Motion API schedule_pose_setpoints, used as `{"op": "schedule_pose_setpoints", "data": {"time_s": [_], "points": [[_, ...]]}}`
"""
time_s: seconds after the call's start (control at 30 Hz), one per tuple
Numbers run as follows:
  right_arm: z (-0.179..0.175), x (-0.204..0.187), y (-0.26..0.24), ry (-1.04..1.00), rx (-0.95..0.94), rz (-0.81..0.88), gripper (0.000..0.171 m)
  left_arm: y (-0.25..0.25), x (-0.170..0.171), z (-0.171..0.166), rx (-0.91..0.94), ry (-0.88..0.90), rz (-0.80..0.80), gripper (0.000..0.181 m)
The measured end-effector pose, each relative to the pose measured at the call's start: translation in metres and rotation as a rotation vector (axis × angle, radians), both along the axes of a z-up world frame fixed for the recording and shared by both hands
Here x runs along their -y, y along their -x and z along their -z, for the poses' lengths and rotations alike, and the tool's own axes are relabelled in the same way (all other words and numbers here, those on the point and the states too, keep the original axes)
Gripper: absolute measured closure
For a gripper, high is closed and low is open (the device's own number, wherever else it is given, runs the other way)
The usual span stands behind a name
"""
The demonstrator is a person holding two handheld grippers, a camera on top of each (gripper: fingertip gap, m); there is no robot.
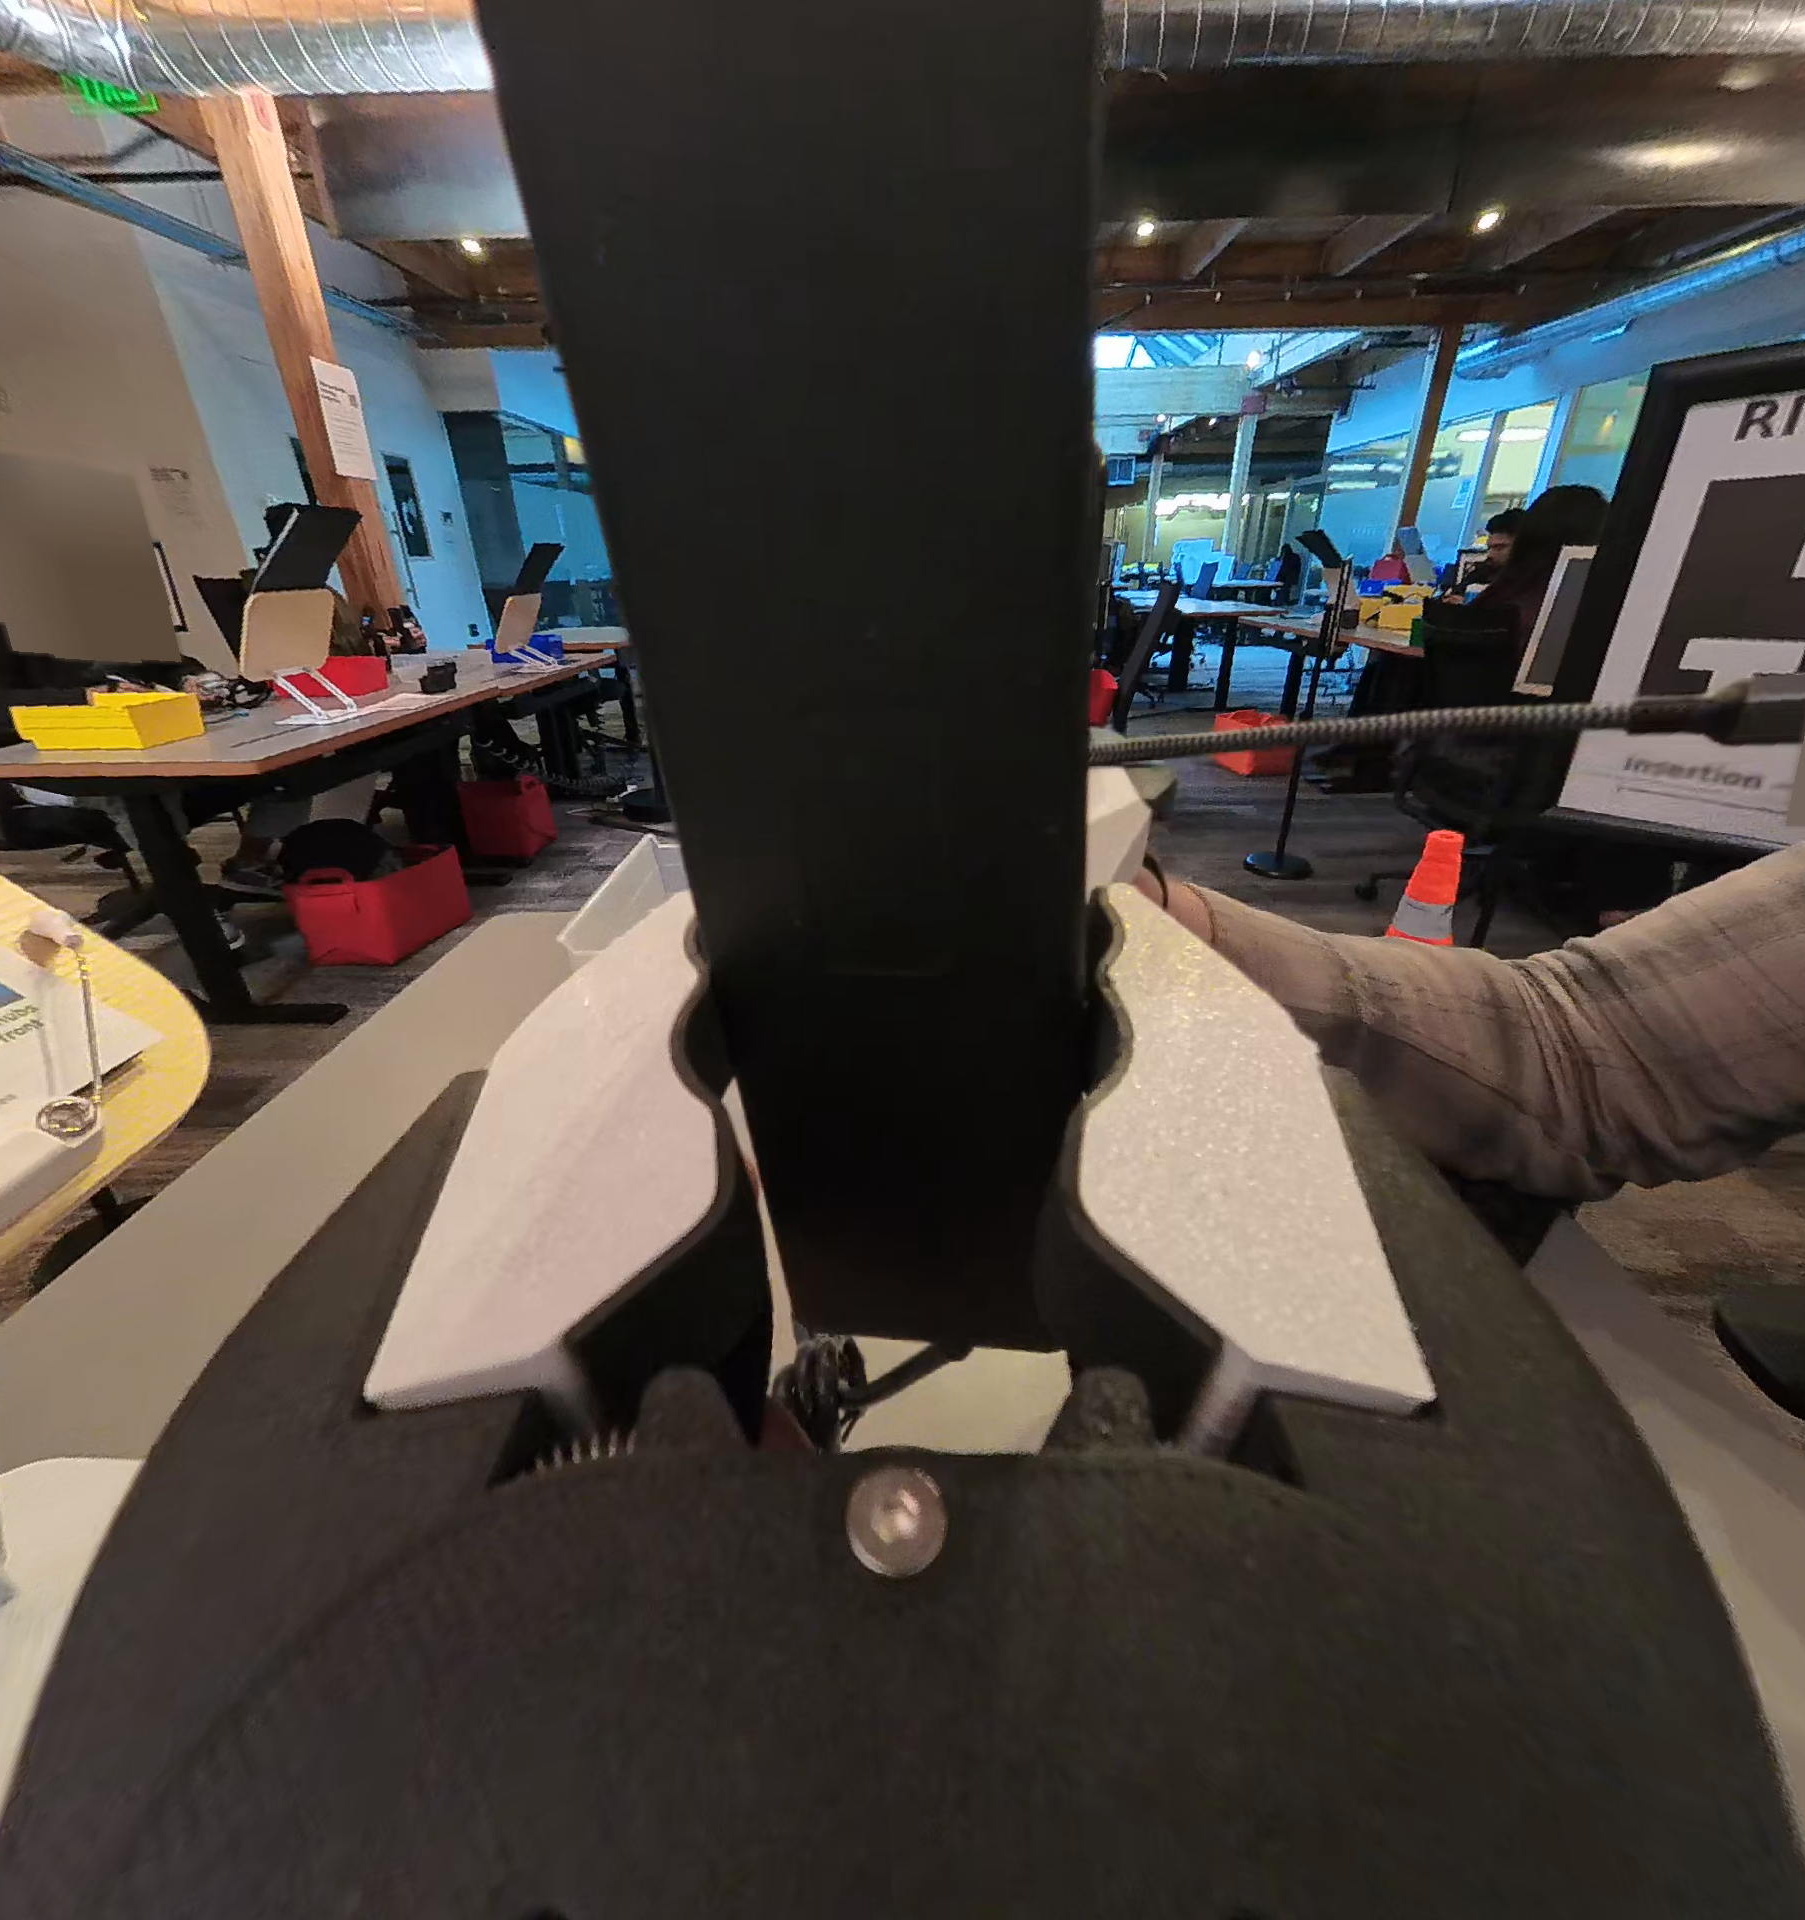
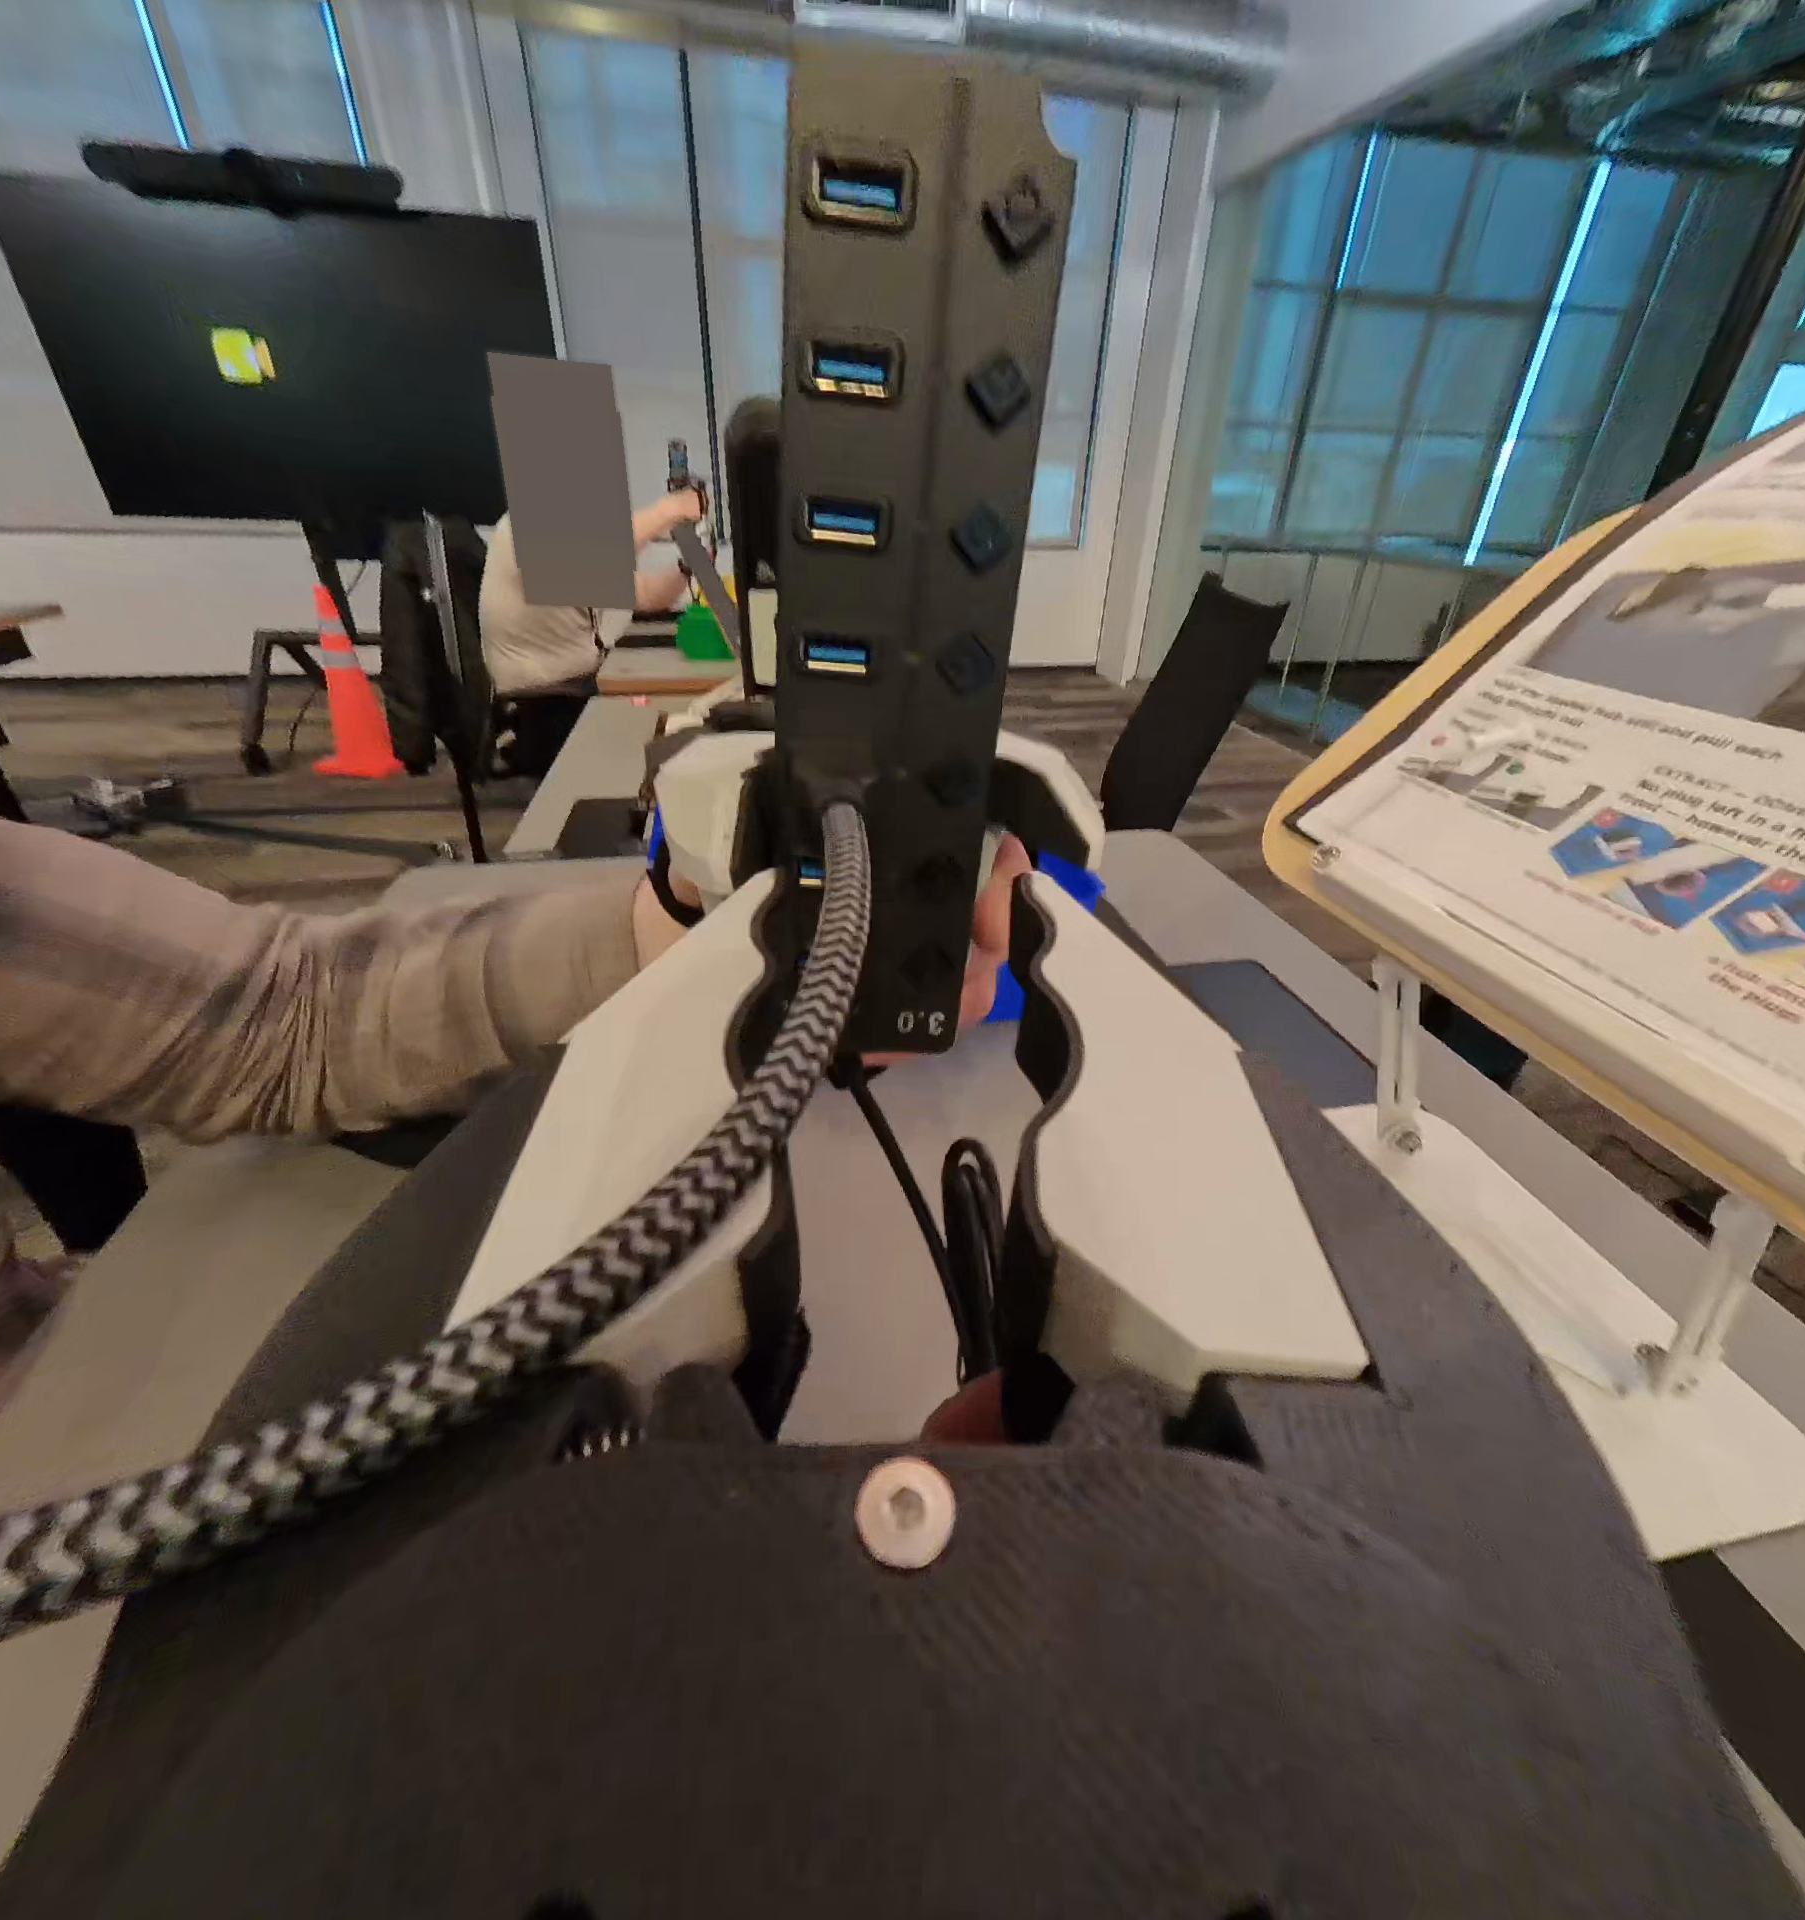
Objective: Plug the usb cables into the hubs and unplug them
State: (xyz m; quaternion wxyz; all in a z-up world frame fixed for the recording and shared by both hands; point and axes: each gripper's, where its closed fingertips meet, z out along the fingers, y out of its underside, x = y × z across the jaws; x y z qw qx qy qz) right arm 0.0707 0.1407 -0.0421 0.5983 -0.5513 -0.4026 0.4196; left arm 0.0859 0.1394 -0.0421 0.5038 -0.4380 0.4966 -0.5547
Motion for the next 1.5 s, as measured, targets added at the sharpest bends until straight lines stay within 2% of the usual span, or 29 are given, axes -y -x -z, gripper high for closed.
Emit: {"op": "schedule_pose_setpoints", "data": {"time_s": [0.13, 0.33, 0.47, 0.5, 0.87, 0.97, 1.13, 1.27, 1.37, 1.5], "points": [[-0.015, 0.004, 0.002, 0.032, -0.101, -0.023, 0.133, -0.001, 0.001, 0.003, -0.019, -0.009, 0.000, 0.116], [-0.009, 0.006, 0.011, 0.011, -0.011, 0.004, 0.139, -0.007, 0.005, 0.010, -0.088, -0.037, 0.000, 0.116], [-0.003, 0.010, 0.014, 0.004, 0.068, 0.004, 0.148, -0.009, 0.005, 0.016, -0.121, -0.039, -0.003, 0.116], [-0.002, 0.011, 0.014, 0.009, 0.075, -0.006, 0.157, -0.009, 0.004, 0.017, -0.127, -0.033, -0.005, 0.116], [-0.009, 0.012, 0.015, -0.009, 0.007, -0.013, 0.158, -0.006, 0.003, 0.009, -0.106, -0.051, -0.033, 0.115], [-0.008, 0.007, 0.008, 0.009, -0.014, -0.010, 0.158, 0.003, 0.000, -0.006, -0.049, -0.049, -0.052, 0.105], [-0.006, 0.006, 0.005, 0.010, -0.030, -0.028, 0.158, 0.021, 0.000, -0.033, 0.013, -0.061, -0.091, 0.103], [-0.004, 0.014, 0.015, 0.008, -0.032, -0.073, 0.158, 0.013, 0.001, -0.028, -0.023, -0.063, -0.111, 0.102], [-0.002, 0.015, 0.020, 0.009, -0.035, -0.081, 0.157, 0.004, 0.002, -0.018, -0.056, -0.050, -0.100, 0.115], [0.001, 0.014, 0.019, 0.012, -0.015, -0.075, 0.157, 0.003, 0.002, -0.013, -0.067, -0.025, -0.079, 0.118]]}}
